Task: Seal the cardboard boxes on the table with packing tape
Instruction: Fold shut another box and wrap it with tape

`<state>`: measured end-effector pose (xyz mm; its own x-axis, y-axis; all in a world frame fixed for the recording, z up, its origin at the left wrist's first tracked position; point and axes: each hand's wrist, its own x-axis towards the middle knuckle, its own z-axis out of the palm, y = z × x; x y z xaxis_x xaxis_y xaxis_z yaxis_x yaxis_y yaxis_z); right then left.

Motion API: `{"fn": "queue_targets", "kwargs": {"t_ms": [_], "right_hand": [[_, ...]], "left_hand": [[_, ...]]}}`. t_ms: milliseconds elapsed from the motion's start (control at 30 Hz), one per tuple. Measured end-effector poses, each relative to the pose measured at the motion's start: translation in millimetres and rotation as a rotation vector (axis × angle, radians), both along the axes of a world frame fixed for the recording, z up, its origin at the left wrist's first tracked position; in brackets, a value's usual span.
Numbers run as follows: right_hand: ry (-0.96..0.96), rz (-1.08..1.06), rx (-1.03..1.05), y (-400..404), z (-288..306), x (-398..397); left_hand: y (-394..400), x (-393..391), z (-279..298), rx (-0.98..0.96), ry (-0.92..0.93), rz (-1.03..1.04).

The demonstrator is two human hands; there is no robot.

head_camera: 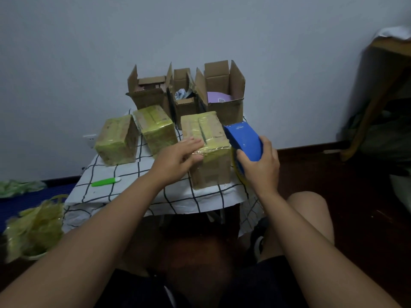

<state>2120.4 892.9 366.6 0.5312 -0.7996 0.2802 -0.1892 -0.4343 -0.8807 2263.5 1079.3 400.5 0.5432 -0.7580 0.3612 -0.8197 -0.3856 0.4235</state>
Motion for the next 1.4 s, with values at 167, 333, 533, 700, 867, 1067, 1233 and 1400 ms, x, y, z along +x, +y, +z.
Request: {"fn": "queue_targets", "kwargs": {"t_ms": [167, 333, 533, 700, 867, 1067, 1233, 1400], "right_hand": [[0.005, 0.001, 0.007, -0.3, 0.4, 0.4], [0.0, -0.003, 0.002, -0.5, -1.2, -0.7], [0.005, 0.005, -0.005, -0.7, 0.5, 1.0], [-0.006, 0.015, -0.023, -4.2, -1.0, -2.4], [-0.004, 0.003, -0.018, -3.6, -1.0, 2.3], [0.004, 0.01, -0.02, -2.5, -2.0, 2.1], [0.003, 0.017, -0.013, -0.9, -0.5, 0.7], [0.009, 0.018, -0.009, -0.4, 1.1, -1.4]], "left_hand": [[-0.3, -1.6, 3.8, 0.106, -0.092, -0.011], [1.7, 2.4, 0.2, 0.119, -0.104, -0.023], [1.7, -0.1, 1.4, 0.131, -0.124, 0.002], [0.1, -2.5, 1.9, -0.071, 0.242, -0.004], [0.4, 8.5, -3.9, -0.043, 0.053, -0.016], [6.1, 12.0, -5.2, 0.016, 0.015, -0.072], [6.5, 8.2, -1.0, 0.073, -0.031, -0.059], [6.4, 0.4, -3.9, 0.096, -0.125, 0.007]]}}
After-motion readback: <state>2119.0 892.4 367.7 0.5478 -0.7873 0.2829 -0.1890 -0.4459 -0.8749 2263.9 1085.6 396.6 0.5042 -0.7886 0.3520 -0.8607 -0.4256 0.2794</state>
